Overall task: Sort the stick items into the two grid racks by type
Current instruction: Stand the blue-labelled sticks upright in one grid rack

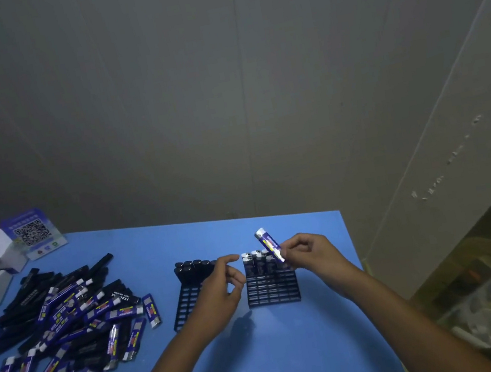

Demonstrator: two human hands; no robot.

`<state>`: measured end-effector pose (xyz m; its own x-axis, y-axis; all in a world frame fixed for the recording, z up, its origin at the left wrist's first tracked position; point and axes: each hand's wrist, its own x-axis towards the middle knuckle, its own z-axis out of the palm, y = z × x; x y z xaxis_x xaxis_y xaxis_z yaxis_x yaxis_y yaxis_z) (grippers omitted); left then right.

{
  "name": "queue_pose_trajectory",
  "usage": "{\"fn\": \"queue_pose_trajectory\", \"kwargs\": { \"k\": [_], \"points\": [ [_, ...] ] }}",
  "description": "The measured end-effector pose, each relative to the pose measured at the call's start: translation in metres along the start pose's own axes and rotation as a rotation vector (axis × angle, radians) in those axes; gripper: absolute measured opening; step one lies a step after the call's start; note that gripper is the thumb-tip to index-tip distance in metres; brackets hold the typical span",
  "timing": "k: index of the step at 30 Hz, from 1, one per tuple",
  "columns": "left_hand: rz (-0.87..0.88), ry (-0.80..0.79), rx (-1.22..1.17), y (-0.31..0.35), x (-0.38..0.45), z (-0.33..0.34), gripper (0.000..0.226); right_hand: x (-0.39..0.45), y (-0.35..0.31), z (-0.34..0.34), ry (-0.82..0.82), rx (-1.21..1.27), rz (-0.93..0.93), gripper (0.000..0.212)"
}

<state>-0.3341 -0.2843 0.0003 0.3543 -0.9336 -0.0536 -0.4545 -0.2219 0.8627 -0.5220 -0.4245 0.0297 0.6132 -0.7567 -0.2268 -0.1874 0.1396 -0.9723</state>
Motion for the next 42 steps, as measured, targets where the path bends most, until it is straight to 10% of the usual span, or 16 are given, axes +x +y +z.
{"fn": "queue_pose_trajectory", "kwargs": {
  "k": [7, 22, 42],
  "points": [
    [0.034, 0.011, 0.024, 0.007, 0.006, 0.002, 0.055, -0.001, 0.007, -0.011, -0.143, -0.173, -0.074, 0.073],
    [0.052, -0.032, 0.056, 0.010, 0.013, 0.009, 0.059, 0.018, 0.016, -0.018, 0.106, -0.612, -0.163, 0.019],
    [0.031, -0.016, 0.034, -0.012, 0.031, 0.004, 0.056, 0.051, 0.034, -0.009, 0.022, -0.894, -0.260, 0.037]
  ]
}}
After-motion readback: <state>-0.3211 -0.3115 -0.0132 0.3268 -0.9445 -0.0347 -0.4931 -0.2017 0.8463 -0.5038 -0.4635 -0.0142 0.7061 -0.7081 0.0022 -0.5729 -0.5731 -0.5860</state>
